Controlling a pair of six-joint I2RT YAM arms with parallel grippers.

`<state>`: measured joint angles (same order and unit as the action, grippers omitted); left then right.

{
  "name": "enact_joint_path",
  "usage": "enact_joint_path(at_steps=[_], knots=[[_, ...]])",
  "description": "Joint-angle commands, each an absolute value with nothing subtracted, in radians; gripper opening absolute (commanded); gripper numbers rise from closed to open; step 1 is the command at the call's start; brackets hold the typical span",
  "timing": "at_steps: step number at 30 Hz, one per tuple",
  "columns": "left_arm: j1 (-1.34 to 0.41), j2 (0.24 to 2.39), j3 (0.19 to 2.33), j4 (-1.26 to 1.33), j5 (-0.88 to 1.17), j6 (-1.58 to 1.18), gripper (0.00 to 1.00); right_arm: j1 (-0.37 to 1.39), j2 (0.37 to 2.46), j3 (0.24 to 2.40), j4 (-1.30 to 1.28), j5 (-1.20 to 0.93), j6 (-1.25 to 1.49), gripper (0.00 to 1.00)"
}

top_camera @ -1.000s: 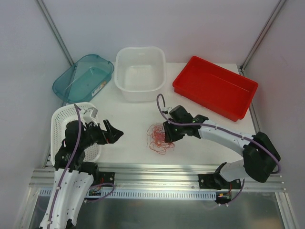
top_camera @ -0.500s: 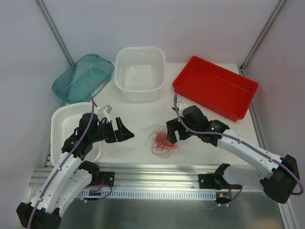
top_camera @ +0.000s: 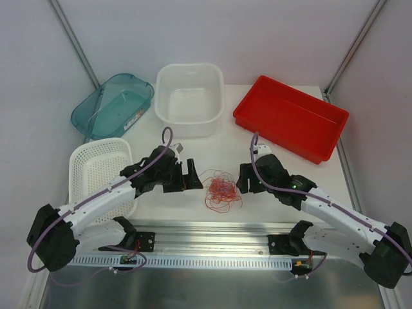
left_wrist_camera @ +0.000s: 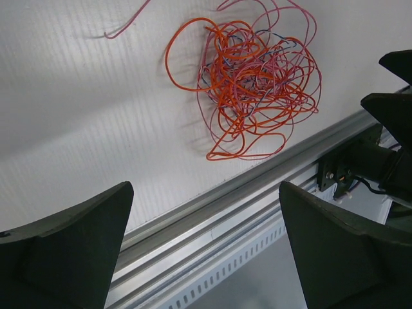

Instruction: Untangle the cables

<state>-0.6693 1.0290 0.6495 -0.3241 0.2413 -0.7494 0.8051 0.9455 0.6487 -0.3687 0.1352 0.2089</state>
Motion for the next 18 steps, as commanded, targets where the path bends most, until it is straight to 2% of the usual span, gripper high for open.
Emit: enact_joint_path(at_steps=[1,5,7,12,18], knots=[[-0.733,1.127,0.739,-0.267,0.121,-0.802,0.97,0.779,0.957,0.646,-0.238,0.138,0.256,0.67],[-0.787,1.286,0.793,-0.253,0.092,-0.824,0.93,0.759,1.006,0.646,-0.17,0.098,0.245,0.53],[-0.804,1.334,0.822,-0.242,0.091,-0.839,0.92,0.752,1.047,0.65,-0.135,0.068,0.236,0.5],[-0.831,1.471,0.876,-0.218,0.107,-0.851,0.84,0.742,1.115,0.664,-0.101,0.017,0.229,0.48],[-0.859,1.494,0.885,-0.207,0.13,-0.856,0.82,0.739,1.147,0.658,-0.091,0.009,0.229,0.48]])
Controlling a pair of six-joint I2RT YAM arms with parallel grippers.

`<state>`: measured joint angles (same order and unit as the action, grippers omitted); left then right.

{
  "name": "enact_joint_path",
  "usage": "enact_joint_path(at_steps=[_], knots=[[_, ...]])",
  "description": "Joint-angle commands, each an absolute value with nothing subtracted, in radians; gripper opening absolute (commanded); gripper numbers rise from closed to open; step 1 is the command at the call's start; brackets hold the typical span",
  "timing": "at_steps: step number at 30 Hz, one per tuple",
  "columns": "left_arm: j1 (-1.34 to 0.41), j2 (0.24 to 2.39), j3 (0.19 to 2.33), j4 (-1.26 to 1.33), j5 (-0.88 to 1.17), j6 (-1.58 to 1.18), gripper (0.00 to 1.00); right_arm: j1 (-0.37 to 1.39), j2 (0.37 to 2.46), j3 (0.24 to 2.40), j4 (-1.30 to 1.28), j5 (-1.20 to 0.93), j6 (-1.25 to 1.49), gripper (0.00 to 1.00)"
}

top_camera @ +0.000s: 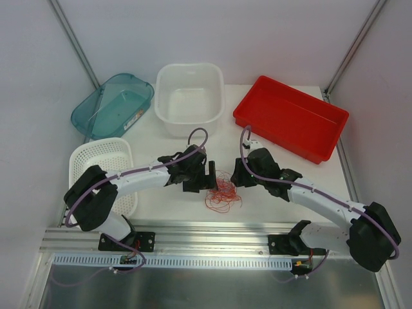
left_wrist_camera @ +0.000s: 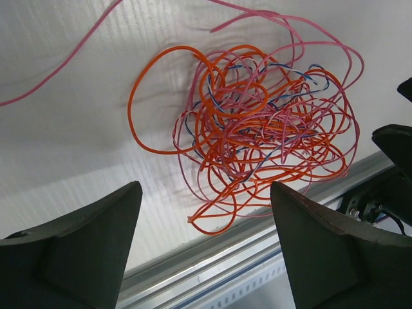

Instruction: Untangle the cables

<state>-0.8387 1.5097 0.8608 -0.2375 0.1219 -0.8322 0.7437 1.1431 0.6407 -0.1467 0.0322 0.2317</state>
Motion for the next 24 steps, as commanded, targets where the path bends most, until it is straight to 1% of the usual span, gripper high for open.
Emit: enact_joint_path(at_steps=[1,5,10,13,14,16,18,20,21,23,24], knots=[[-0.865,1.487,0.876,-0.207,0.127,-0.856,0.82,0.741,1.15,0.657,-0.089,-0.023,0.229,0.48],[-0.902,1.41,0.819,-0.203,0.103,-0.83,0.82,0.739,1.163,0.65,-0.078,-0.04,0.229,0.48],[-0.931,1.381,0.776,-0.175,0.112,-0.744,0.81,0.741,1.18,0.655,-0.072,-0.057,0.219,0.49],[-0.945,1.391,0.779,-0.147,0.135,-0.698,0.77,0.741,1.189,0.657,-0.068,-0.064,0.219,0.49],[-0.949,1.402,0.782,-0.14,0.138,-0.687,0.74,0.741,1.19,0.657,-0.067,-0.067,0.219,0.5],[-0.962,1.429,0.79,-0.121,0.144,-0.664,0.7,0.739,1.195,0.657,-0.066,-0.071,0.221,0.5],[-0.966,1.453,0.796,-0.12,0.14,-0.658,0.65,0.739,1.204,0.655,-0.064,-0.069,0.221,0.5],[-0.971,1.485,0.799,-0.117,0.14,-0.658,0.55,0.741,1.21,0.655,-0.063,-0.069,0.221,0.5],[-0.973,1.492,0.802,-0.115,0.138,-0.657,0.45,0.741,1.212,0.655,-0.058,-0.075,0.221,0.5],[-0.977,1.508,0.801,-0.114,0.132,-0.657,0.38,0.739,1.222,0.657,-0.052,-0.08,0.222,0.51],[-0.977,1.512,0.802,-0.114,0.129,-0.655,0.37,0.739,1.226,0.655,-0.048,-0.081,0.221,0.51]])
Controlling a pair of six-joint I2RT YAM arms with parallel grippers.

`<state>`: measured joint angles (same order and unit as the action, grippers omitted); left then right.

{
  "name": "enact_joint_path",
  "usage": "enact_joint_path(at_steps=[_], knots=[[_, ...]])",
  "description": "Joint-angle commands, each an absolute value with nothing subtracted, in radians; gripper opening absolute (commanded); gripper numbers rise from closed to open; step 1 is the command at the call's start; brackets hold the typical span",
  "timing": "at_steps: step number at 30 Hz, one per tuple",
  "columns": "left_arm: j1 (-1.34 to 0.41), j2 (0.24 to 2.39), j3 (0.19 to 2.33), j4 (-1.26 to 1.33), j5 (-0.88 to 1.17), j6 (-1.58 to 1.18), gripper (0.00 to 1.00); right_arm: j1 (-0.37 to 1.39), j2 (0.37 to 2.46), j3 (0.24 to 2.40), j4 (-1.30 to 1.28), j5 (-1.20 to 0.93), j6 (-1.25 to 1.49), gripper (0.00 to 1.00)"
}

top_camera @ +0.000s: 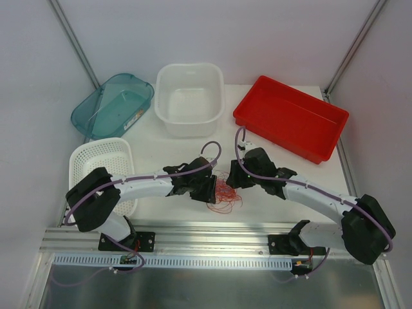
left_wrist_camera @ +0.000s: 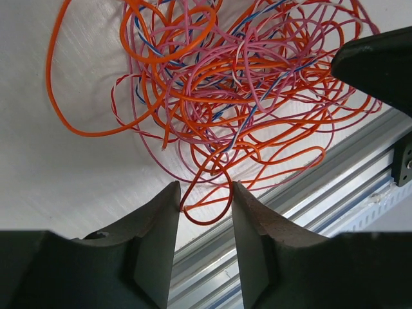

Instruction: Untangle the cables

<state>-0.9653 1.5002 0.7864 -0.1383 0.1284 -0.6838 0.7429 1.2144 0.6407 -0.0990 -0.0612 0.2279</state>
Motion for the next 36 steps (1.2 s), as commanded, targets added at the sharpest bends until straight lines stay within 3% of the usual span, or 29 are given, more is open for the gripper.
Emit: enact_joint_path(at_steps=[1,3,6,7,9,12,13,16,22,30,36], knots=[[-0.977,1.517,0.799,-0.112,0.118,-0.653,0.37,0.741,1.233,0.657,-0.046,-0.083,0.221,0.52],[-0.977,1.519,0.798,-0.113,0.112,-0.653,0.35,0.741,1.256,0.655,-0.034,-0.089,0.225,0.52],[-0.979,1.516,0.796,-0.112,0.103,-0.65,0.22,0.742,1.293,0.649,-0.011,-0.095,0.241,0.52],[-0.979,1.506,0.795,-0.115,0.104,-0.65,0.12,0.741,1.298,0.649,-0.008,-0.092,0.244,0.5],[-0.979,1.487,0.784,-0.114,0.104,-0.65,0.06,0.742,1.31,0.64,-0.003,-0.069,0.255,0.47],[-0.979,1.422,0.767,-0.126,0.087,-0.655,0.0,0.739,1.331,0.634,-0.015,-0.022,0.264,0.32],[-0.979,1.379,0.764,-0.136,0.083,-0.655,0.0,0.735,1.347,0.64,-0.032,-0.006,0.279,0.2],[-0.977,1.287,0.767,-0.196,0.045,-0.646,0.0,0.71,1.368,0.653,-0.115,0.087,0.314,0.01],[-0.948,1.123,0.814,-0.391,-0.132,-0.623,0.0,0.591,1.31,0.637,-0.253,0.186,0.368,0.01],[-0.648,0.925,0.753,-0.515,-0.152,-0.715,0.0,0.476,1.145,0.611,-0.405,0.264,0.417,0.01],[-0.575,0.807,0.755,-0.558,-0.202,-0.693,0.0,0.427,1.01,0.627,-0.495,0.327,0.423,0.01]])
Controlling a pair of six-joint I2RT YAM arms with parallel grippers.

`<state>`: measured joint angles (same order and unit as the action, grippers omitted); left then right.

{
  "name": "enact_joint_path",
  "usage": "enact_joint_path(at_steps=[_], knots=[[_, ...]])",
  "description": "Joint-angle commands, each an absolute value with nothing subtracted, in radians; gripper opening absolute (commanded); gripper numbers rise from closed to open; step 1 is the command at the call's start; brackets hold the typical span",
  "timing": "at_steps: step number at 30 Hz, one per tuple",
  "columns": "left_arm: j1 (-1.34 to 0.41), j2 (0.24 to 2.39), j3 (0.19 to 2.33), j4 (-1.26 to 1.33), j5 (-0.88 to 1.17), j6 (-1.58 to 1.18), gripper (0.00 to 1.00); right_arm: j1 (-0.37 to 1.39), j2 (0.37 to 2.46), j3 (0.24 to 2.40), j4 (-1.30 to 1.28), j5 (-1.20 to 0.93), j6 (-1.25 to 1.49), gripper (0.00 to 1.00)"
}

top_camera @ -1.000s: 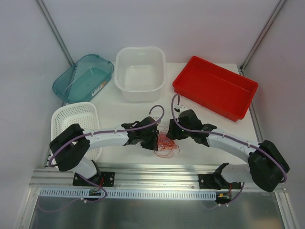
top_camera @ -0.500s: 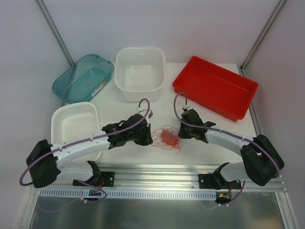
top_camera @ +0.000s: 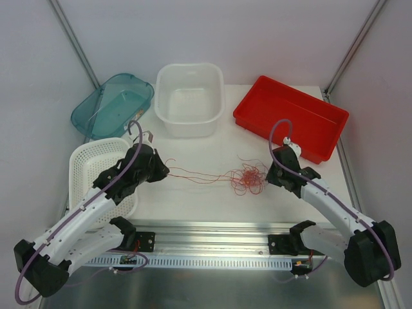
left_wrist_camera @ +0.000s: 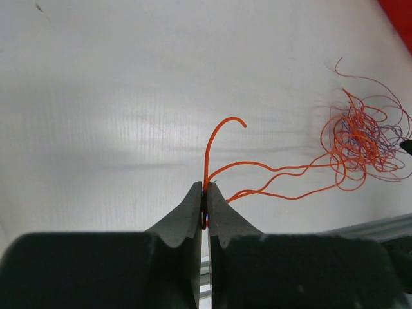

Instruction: Untangle the cables

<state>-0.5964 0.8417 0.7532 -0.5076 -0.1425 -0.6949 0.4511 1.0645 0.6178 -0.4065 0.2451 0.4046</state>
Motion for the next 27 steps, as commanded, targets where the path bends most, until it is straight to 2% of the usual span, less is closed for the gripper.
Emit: enact_joint_path(at_steps=[1,6,8,11,12,15,18,24,25,27], knots=[[-0.568,0.804,0.759,-0.569,-0.206,-0.684,0.0,0.423,0.996,0.63,-0.503,0.33,0.413,0.01],[-0.563,0.813,0.758,-0.583,-0.204,-0.664,0.0,0.425,0.943,0.673,-0.561,0.348,0.382,0.01],[-0.563,0.839,0.752,-0.578,-0.181,-0.67,0.0,0.426,0.946,0.687,-0.563,0.313,0.341,0.04],[-0.563,0.911,0.747,-0.557,-0.105,-0.661,0.0,0.46,0.972,0.725,-0.578,0.293,0.278,0.24],[-0.563,0.948,0.746,-0.552,-0.088,-0.661,0.0,0.483,0.973,0.736,-0.578,0.302,0.259,0.4],[-0.563,0.992,0.738,-0.534,-0.04,-0.66,0.0,0.607,0.973,0.781,-0.574,0.325,0.198,0.65],[-0.563,1.0,0.719,-0.505,-0.029,-0.663,0.0,0.681,0.977,0.821,-0.54,0.276,0.122,0.7],[-0.563,0.997,0.695,-0.485,-0.021,-0.678,0.1,0.785,1.075,0.885,-0.445,0.091,-0.009,0.71],[-0.563,0.989,0.69,-0.482,-0.017,-0.68,0.15,0.802,1.116,0.894,-0.428,0.072,-0.029,0.71],[-0.563,0.965,0.684,-0.479,-0.015,-0.68,0.32,0.841,1.155,0.908,-0.402,0.048,-0.041,0.71]])
